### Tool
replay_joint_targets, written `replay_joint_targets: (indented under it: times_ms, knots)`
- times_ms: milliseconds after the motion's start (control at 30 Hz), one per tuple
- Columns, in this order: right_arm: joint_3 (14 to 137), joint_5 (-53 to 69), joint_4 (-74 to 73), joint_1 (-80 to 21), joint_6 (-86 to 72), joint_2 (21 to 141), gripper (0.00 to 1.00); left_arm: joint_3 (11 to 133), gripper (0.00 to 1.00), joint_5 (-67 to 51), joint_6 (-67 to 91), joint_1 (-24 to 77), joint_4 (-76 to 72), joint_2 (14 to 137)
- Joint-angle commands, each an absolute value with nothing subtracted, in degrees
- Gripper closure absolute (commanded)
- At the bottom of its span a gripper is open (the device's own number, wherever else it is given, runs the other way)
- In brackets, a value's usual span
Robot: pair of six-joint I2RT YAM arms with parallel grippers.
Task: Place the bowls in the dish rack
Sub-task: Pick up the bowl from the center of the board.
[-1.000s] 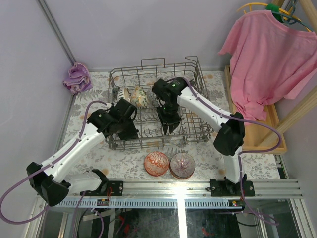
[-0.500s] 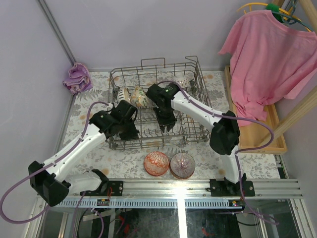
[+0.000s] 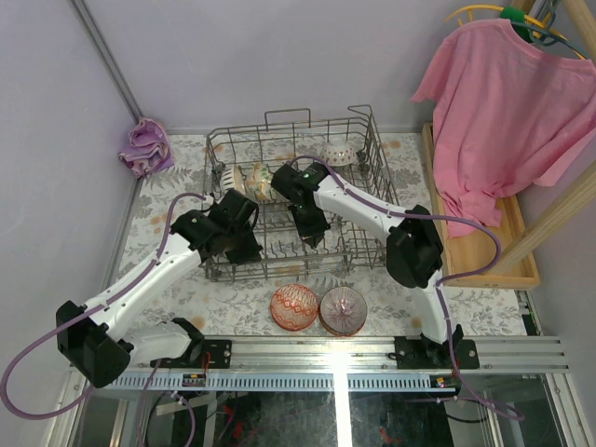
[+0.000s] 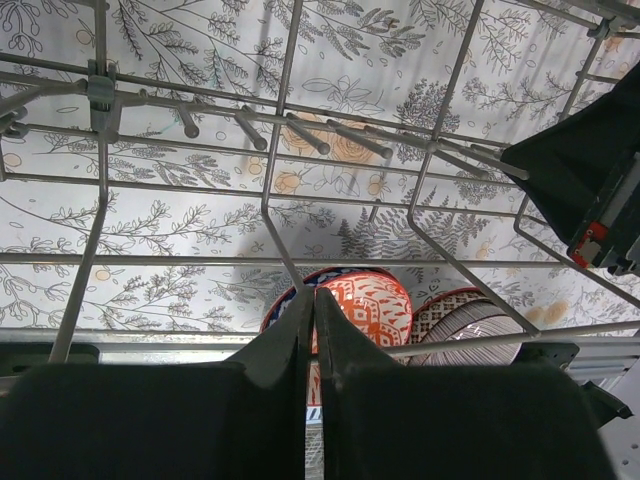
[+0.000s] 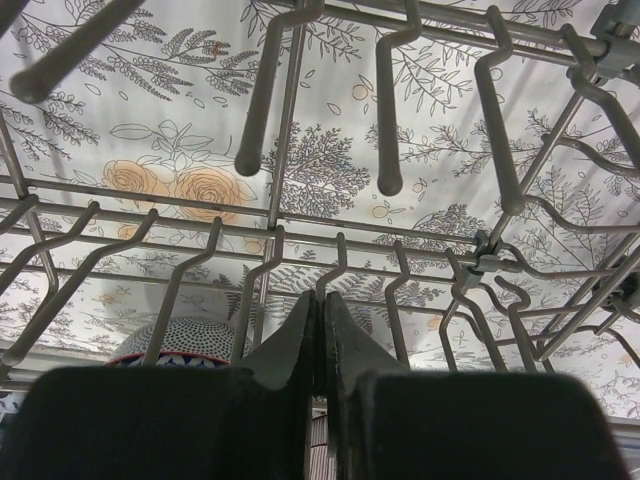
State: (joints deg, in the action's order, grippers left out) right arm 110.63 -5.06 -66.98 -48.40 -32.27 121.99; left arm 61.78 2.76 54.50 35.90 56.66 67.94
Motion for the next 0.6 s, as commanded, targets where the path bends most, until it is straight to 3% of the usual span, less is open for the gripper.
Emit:
replay_joint_targets:
  times_ms: [0, 67, 233, 567]
  knots:
    - [109.3, -8.5, -60.0, -49.0, -33.8, 121.5, 1.0, 60.3, 1.0, 1.2, 53.9, 35.7, 55.5, 67.3]
    - [108.8, -8.3, -59.1, -49.0, -34.0, 121.4, 0.99, 60.0, 1.0, 0.9, 53.9, 35.7, 55.5, 67.1]
    - [108.3, -8.9, -56.4, -49.0, -33.8, 118.5, 0.87, 59.5, 1.0, 0.9, 54.2, 35.7, 55.5, 66.6]
    - [113.6, -10.9, -56.9, -49.0, -31.2, 111.1, 0.52, 64.0, 0.98, 1.9, 52.5, 35.7, 58.0, 67.5]
